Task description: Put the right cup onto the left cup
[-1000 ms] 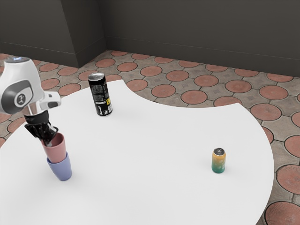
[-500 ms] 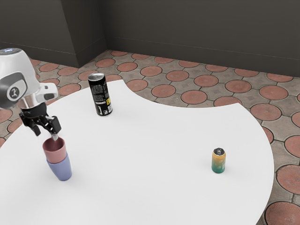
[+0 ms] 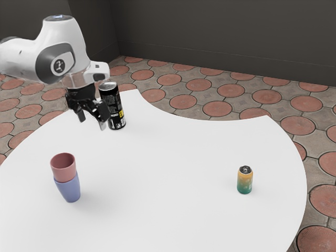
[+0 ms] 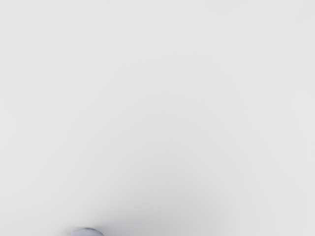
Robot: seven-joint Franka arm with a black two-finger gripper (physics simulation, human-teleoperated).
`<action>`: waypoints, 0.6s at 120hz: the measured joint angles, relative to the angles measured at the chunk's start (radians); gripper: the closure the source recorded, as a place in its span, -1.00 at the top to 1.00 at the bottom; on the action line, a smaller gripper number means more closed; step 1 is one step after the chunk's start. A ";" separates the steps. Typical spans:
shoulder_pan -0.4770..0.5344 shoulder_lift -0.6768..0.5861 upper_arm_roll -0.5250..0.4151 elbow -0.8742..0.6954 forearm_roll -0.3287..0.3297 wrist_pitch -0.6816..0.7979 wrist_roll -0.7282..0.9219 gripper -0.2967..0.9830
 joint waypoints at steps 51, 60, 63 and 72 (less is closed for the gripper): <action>0.004 0.183 -0.022 0.393 -0.046 -0.170 0.006 0.53; 0.003 0.182 -0.022 0.401 -0.047 -0.187 0.006 0.53; 0.003 0.182 -0.023 0.402 -0.048 -0.191 0.007 0.53; 0.003 0.182 -0.023 0.403 -0.049 -0.201 0.007 0.54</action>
